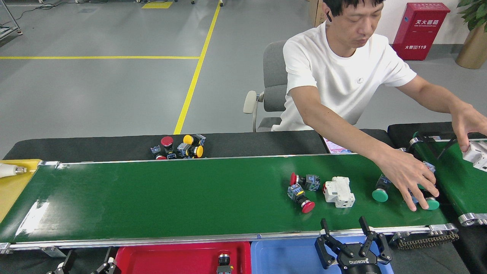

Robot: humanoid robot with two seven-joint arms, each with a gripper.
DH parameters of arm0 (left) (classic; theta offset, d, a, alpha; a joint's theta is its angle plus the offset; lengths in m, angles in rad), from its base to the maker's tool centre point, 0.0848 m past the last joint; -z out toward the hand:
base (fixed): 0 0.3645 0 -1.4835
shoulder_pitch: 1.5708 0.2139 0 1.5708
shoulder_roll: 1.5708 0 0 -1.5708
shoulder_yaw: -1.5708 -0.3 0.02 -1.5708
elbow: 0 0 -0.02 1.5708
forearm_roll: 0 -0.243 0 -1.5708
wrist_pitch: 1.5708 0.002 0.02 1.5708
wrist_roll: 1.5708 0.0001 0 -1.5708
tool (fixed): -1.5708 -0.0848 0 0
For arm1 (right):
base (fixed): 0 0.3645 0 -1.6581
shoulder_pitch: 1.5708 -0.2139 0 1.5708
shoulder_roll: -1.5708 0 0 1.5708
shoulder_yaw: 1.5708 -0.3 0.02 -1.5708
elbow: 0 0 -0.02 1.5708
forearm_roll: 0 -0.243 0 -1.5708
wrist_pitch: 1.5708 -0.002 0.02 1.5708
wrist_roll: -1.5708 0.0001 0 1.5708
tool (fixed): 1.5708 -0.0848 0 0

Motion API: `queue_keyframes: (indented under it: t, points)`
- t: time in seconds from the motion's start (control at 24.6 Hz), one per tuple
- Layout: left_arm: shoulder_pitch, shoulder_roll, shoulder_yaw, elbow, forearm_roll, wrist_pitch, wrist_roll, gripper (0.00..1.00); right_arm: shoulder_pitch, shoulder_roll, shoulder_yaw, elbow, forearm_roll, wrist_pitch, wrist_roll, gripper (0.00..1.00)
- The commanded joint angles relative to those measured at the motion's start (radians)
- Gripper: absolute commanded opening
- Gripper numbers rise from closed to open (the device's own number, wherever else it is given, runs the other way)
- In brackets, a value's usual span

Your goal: Pick switch part from conveyor to tray

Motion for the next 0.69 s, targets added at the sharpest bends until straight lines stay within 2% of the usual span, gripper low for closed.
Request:
queue_keyframes:
  t: [0.0,0.16,0.45,0.65]
  points:
    - [-0.008,0.002,0.003,-0.013,-0.002,0.003,0.008,1.0,-0.012,0.017,-0.005,-0.015,-0.002,-0.006,0.031,0.99]
    - [-0.016,0.004,-0.001,-0.013,-0.002,0.003,0.008,1.0,-0.044,0.035,-0.005,0.0,0.003,0.021,0.137,0.98]
    - [-0.025,0.002,-0.004,-0.013,-0.002,0.003,0.008,1.0,-0.213,0.044,0.007,0.16,0.012,0.078,0.194,0.98]
    - [-0.027,0.008,-0.01,-0.013,-0.005,0.0,0.007,1.0,-0.339,0.122,0.078,0.336,0.05,0.081,0.192,0.98]
